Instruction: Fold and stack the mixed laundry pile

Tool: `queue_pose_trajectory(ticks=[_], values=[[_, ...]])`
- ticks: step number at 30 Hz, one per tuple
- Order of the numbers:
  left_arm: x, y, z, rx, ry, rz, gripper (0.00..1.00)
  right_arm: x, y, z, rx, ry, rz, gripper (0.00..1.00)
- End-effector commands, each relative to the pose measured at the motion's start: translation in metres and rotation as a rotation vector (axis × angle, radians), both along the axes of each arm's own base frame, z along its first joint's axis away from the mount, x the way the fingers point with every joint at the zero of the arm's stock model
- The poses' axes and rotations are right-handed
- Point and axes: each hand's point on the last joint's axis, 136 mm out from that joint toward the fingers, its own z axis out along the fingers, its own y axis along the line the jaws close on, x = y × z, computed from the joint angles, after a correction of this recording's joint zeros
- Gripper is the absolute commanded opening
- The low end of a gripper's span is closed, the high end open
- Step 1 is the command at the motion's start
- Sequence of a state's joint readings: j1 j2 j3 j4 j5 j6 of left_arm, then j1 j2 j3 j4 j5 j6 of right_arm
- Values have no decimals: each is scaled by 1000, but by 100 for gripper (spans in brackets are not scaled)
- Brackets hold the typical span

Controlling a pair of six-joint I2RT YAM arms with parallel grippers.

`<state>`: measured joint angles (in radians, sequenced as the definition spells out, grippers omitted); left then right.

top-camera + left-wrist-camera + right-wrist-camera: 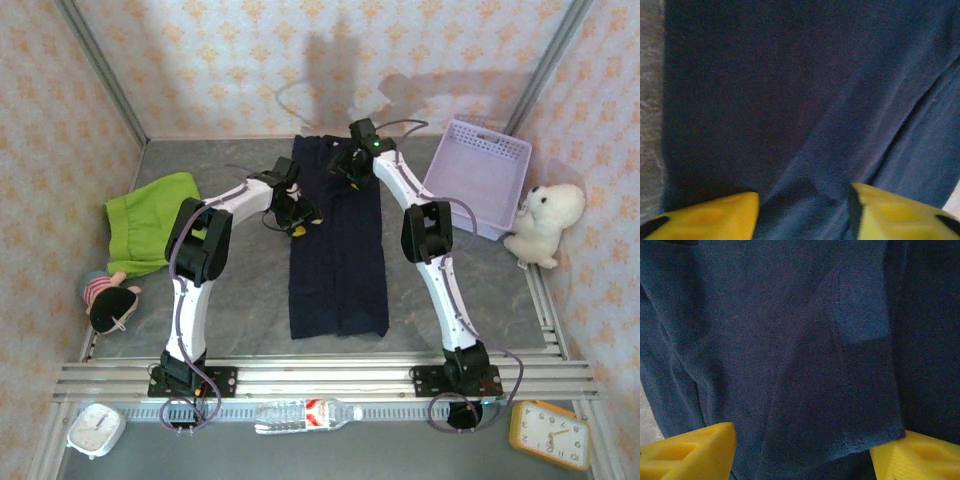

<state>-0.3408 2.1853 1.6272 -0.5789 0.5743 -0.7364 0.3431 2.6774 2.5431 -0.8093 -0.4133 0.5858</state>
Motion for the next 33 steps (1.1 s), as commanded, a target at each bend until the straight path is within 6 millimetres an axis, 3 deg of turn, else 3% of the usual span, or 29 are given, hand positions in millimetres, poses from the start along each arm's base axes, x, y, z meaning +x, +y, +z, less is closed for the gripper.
queue_pose_trajectory(ticks=[1,6,9,12,18,23,28,33], values=[[-10,28,-5,155,37,36,61,-11,-10,49,-18,-52,40,71],[-10,41,35,191,-44,52,69,-68,-33,93,-86,-43,97,71],[-28,45,48,184,-59,68,70,-114,-48,106,-98,-20,119,71],[-58,46,54,189,-63,66,70,-159,-61,106,-98,20,125,71],[-127,46,50,222,-59,63,70,-250,-80,94,-90,77,126,71],[-182,46,42,226,-63,85,68,-318,-94,73,-97,128,116,69],[-230,49,27,236,-56,112,62,-371,-96,52,-50,156,88,68],[-266,43,13,233,-53,111,49,-413,-100,24,-27,200,55,61]])
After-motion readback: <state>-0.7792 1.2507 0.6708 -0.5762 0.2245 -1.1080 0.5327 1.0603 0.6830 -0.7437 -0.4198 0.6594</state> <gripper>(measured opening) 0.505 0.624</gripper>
